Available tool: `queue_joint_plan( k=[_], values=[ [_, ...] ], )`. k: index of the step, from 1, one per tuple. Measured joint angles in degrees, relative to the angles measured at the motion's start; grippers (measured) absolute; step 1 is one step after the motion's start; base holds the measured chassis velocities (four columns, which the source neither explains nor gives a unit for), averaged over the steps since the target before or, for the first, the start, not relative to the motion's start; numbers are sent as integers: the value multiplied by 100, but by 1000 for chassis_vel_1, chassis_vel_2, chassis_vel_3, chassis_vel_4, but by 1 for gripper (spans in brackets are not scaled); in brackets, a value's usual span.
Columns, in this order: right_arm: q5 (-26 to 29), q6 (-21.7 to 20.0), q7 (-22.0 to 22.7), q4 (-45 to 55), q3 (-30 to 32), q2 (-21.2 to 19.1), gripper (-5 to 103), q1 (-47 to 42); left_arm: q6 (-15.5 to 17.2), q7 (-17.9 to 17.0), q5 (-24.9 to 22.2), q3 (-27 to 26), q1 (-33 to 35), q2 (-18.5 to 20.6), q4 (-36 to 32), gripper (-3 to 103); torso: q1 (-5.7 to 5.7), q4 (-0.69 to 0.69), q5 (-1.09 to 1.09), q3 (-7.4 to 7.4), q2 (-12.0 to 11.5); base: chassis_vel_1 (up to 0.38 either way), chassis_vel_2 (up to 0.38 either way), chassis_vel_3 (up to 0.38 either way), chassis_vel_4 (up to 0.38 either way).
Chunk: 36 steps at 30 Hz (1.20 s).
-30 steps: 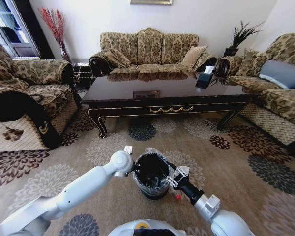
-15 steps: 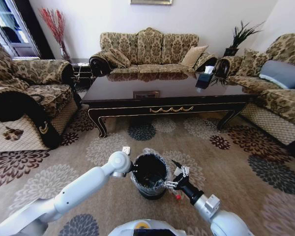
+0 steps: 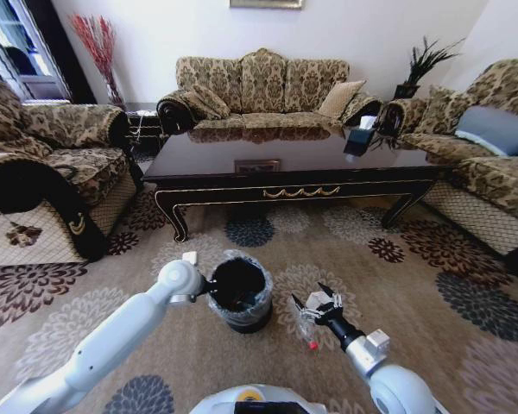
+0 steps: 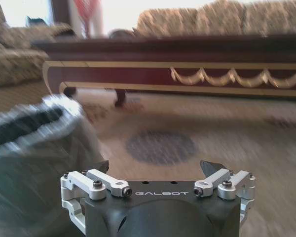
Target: Move to the front of the table and pick up the trash from the floor, then place it into the trash bin.
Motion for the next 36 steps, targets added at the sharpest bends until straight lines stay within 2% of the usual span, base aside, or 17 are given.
queue_joint_plan(
  k=[8, 17, 26, 36],
  values=[
    [162, -399, 251, -808, -373, 12, 100, 160, 0, 49, 19, -362, 386, 112, -36, 0, 0, 0, 3, 0, 0, 0, 0, 0, 0],
    [117, -566, 264, -1310, -779, -178, 100, 456, 0, 67, 46, -448, 505, 147, -100, 0, 0, 0, 1, 0, 0, 0, 0, 0, 0],
    [287, -756, 376, -2307, -1607, -238, 100, 1564, 0, 67, -10, -566, 636, 354, -205, 0, 0, 2, 1, 0, 0, 0, 0, 0, 0],
    [464, -813, 511, -3403, -2053, -84, 100, 2275, 0, 62, 0, -619, 782, 410, -291, 0, 0, 0, 1, 0, 0, 0, 0, 0, 0]
  ],
)
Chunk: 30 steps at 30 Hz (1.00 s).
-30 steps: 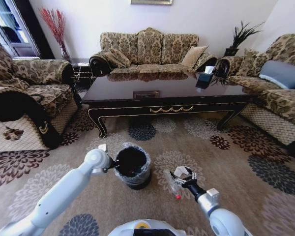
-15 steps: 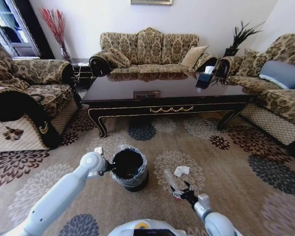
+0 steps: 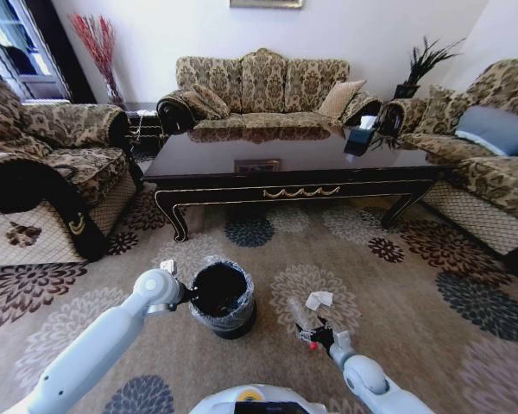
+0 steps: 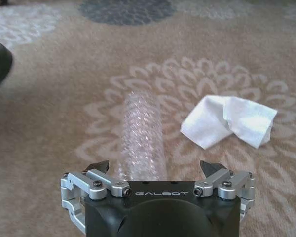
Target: Move to the front of the table and pick up the trash from the floor, then place it into the trash bin.
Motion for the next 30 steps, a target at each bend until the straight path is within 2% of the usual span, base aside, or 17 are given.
queue_joint_plan(
  k=[9, 21, 25, 28, 29, 30],
  values=[
    [-93, 31, -4, -609, -216, 182, 100, 360, 0, -3, 59, -57, 146, 65, -107, 0, 0, -1, 0, 0, 0, 0, 0, 0, 0],
    [-199, 71, -29, -811, -356, 322, 101, 501, 0, -8, 121, -74, 221, 89, -140, 0, 0, -1, 0, 0, 0, 0, 0, 0, 0],
    [-211, 88, -31, -815, -360, 324, 93, 502, 0, -9, 118, -75, 223, 85, -133, 0, 0, 0, 0, 0, 0, 0, 0, 0, 0],
    [-215, 90, -35, -816, -349, 311, 77, 507, 0, -9, 120, -60, 235, 42, -127, 0, 0, 0, 1, 0, 0, 0, 0, 0, 0],
    [-215, 90, -35, -816, -349, 311, 77, 507, 0, -9, 120, -60, 235, 42, -127, 0, 0, 0, 1, 0, 0, 0, 0, 0, 0],
    [-215, 91, -36, -816, -340, 306, 71, 506, 0, -9, 125, -51, 241, 29, -122, 0, 0, 0, 0, 0, 0, 0, 0, 0, 0]
  ],
)
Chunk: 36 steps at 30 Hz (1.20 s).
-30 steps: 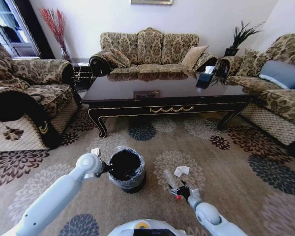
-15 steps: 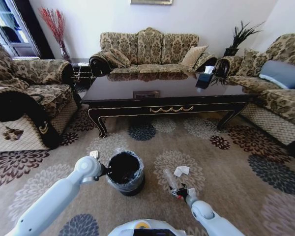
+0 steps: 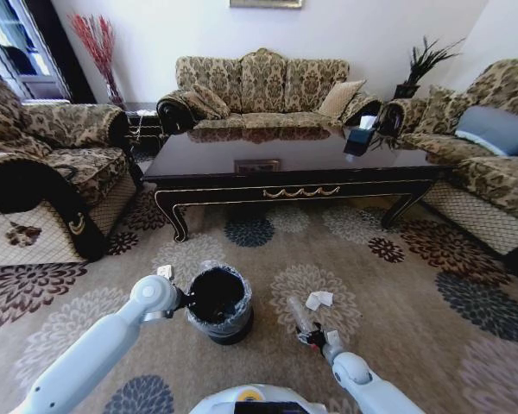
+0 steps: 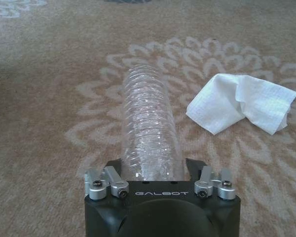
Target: Move to the front of the table and pick up the trash from the floor, then place it into the trash bin.
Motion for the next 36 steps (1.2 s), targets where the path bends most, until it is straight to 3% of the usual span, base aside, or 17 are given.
queue_joint_plan(
  k=[1, 4, 7, 10, 17, 27, 36],
  values=[
    [0, 0, -1, 2, 6, -9, 71, -5, 0, 0, 4, 9, 3, -12, 6, 0, 0, 0, 0, 0, 0, 0, 0, 0, 0],
    [-2, 7, -13, 10, 33, -30, 55, -32, 0, -1, 20, 22, -8, -38, 21, 0, 0, 0, 0, 0, 0, 0, 0, 0, 0],
    [-7, 9, -15, 19, 56, -30, 50, -52, 0, -1, 21, 29, -22, -38, 27, 0, 0, 0, 0, 0, 0, 0, 0, 0, 0],
    [-11, 14, -15, 56, 121, -27, 39, -120, 0, -1, 24, 45, -28, -51, 39, 0, 0, 0, 0, 0, 0, 0, 0, 0, 0],
    [-46, 51, -18, 72, 188, -22, 28, -209, 0, -1, 44, 70, -25, -55, 31, 0, 0, 0, 0, 0, 0, 0, 0, 0, 0],
    [-57, 58, -20, 295, 400, -75, 28, -413, 0, -2, 74, 101, -7, -103, 32, 0, 0, 0, 1, 0, 0, 0, 0, 0, 0],
    [348, -61, 118, 2199, 1493, -312, 28, -1150, 0, -7, 71, 253, -197, -205, 82, 0, 0, 1, 0, 0, 0, 0, 0, 0, 0]
  ],
)
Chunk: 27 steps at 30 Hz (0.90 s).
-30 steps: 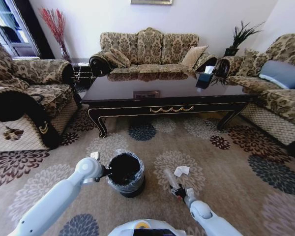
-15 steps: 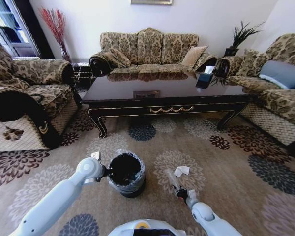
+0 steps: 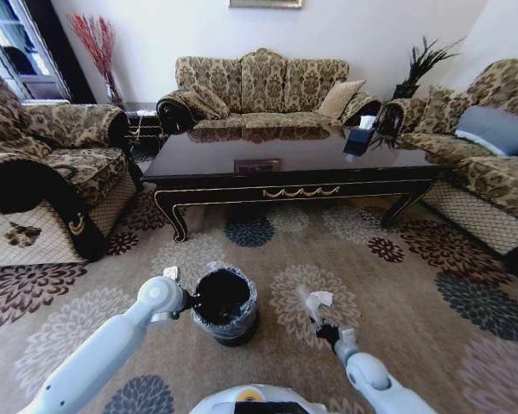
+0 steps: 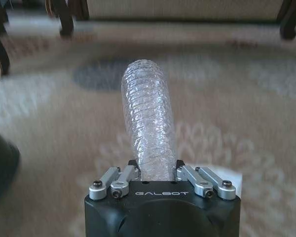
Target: Move to the front of the table and pick up the trash from the floor, then place it into the trash bin.
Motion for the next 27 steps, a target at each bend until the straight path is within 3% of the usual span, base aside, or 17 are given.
queue_joint_plan(
  k=[7, 12, 15, 18, 27],
  values=[
    [434, -39, 124, 1191, 453, -215, 28, -376, 0, -32, 87, 258, -135, -180, 28, 0, 0, 0, 0, 0, 0, 0, 0, 0, 0],
    [416, -52, 167, 2385, 693, -267, 28, -714, 0, -76, 258, 848, -576, -326, 169, 0, 0, 0, 1, 0, 0, 0, 0, 0, 0],
    [405, -53, 167, 2605, 738, -270, 28, -784, 0, -92, 268, 1036, -725, -396, 215, 0, 0, 0, 1, 0, 0, 0, 0, 0, 0],
    [378, -37, 118, 3026, 859, -278, 28, -1025, 0, -123, 268, 1627, -1192, -588, 374, 0, 0, -4, 1, 0, 0, 0, 0, 0, 0],
    [238, 70, -90, 3424, 717, -315, 28, -1216, 0, -235, 123, 2348, -1796, -932, 474, 0, 0, 0, 2, 0, 0, 0, 0, 0, 0]
  ],
)
